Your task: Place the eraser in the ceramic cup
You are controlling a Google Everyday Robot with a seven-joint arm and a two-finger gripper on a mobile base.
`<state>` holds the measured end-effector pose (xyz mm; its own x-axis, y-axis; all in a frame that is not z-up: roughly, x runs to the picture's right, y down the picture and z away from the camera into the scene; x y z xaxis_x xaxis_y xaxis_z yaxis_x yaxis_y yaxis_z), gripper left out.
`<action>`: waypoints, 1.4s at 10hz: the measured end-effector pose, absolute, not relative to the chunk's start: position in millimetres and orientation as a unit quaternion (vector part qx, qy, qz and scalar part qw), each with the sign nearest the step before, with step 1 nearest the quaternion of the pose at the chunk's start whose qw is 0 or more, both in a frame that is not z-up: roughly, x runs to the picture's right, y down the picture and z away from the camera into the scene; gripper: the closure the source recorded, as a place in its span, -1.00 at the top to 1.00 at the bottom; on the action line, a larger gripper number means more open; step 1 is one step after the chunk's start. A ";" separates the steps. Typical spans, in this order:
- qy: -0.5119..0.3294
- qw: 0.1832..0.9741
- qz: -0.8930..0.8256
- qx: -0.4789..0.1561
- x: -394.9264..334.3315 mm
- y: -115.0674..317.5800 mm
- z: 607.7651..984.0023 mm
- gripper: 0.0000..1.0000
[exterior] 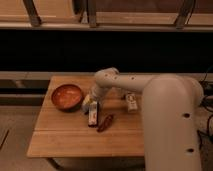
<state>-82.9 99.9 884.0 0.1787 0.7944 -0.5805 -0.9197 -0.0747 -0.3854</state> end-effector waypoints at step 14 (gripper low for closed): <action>0.076 0.689 0.641 -0.329 -67.4 58.5 870.6 -1.00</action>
